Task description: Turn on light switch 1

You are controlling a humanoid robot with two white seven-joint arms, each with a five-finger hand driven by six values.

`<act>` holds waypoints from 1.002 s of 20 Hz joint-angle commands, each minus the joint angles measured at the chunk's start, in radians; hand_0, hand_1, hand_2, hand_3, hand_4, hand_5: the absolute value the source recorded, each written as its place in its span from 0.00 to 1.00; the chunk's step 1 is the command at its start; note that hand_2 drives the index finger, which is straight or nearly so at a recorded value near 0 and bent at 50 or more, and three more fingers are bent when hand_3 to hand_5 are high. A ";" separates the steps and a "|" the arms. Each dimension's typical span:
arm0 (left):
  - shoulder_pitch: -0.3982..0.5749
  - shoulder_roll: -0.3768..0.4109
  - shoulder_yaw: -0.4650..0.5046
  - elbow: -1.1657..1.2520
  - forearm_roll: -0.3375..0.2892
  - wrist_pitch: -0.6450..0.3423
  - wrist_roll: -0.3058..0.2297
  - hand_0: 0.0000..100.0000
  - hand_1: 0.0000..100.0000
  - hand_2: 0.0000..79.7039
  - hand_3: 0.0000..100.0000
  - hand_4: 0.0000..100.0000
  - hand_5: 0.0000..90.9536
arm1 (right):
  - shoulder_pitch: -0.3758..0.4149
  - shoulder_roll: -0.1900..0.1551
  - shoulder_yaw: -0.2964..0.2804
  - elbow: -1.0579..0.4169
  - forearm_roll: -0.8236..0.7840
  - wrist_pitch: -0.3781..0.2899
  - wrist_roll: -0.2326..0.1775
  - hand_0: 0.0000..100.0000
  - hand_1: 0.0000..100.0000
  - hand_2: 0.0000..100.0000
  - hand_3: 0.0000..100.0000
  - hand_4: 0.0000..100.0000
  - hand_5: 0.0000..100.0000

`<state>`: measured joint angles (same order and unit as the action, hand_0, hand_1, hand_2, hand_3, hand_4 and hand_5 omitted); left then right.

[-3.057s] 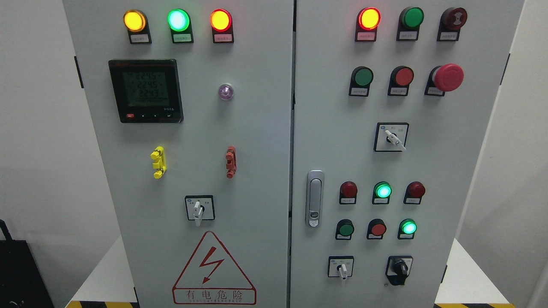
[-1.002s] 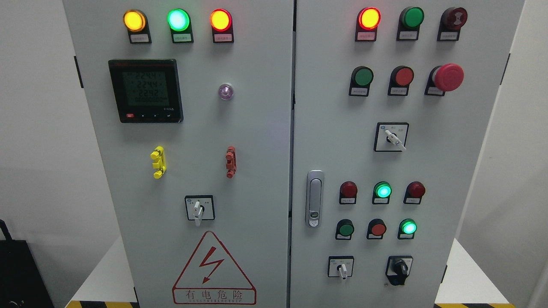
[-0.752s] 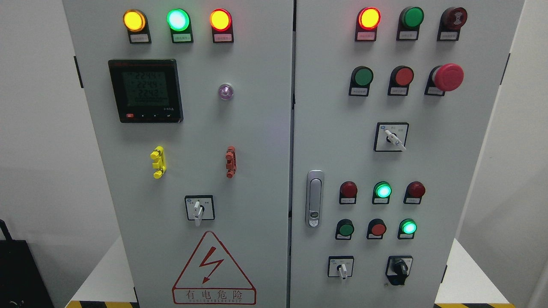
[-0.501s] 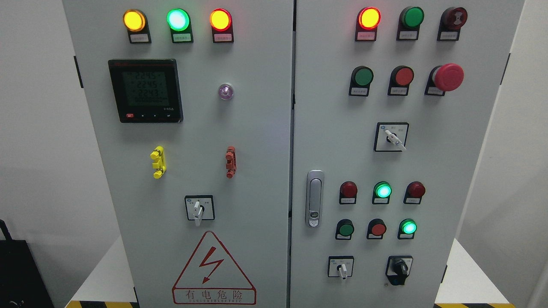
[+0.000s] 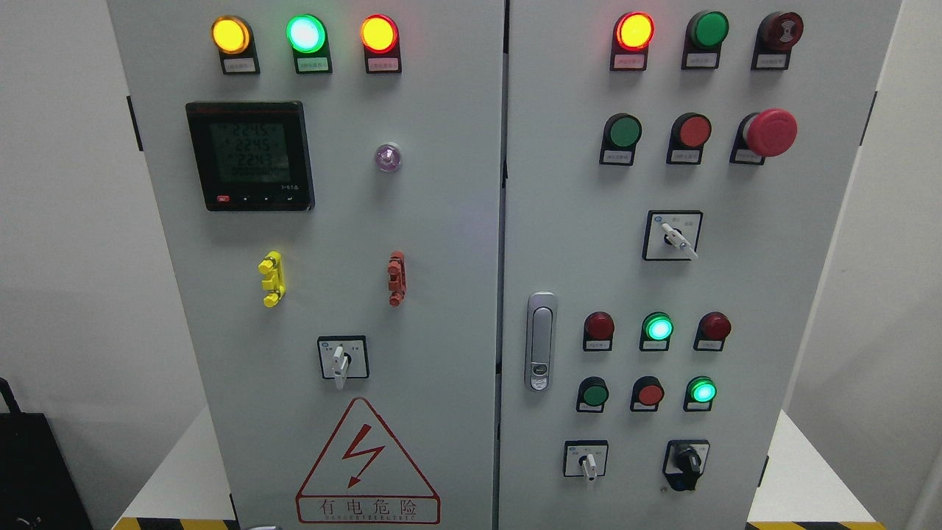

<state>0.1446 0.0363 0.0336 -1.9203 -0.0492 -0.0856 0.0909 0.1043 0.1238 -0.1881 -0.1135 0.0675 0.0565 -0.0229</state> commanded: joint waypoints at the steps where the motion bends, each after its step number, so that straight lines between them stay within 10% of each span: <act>1: -0.074 -0.013 -0.145 -0.097 -0.038 0.065 0.082 0.05 0.26 0.57 0.71 0.83 0.83 | 0.000 0.000 0.001 0.000 0.000 0.000 0.001 0.00 0.00 0.00 0.00 0.00 0.00; 20: -0.214 -0.105 -0.253 -0.088 -0.120 0.334 0.312 0.00 0.40 0.65 0.83 0.89 0.90 | 0.000 0.000 -0.001 0.000 0.000 0.000 0.001 0.00 0.00 0.00 0.00 0.00 0.00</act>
<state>-0.0210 -0.0312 -0.1532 -1.9987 -0.1411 0.2146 0.3714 0.1043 0.1240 -0.1882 -0.1135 0.0675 0.0564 -0.0223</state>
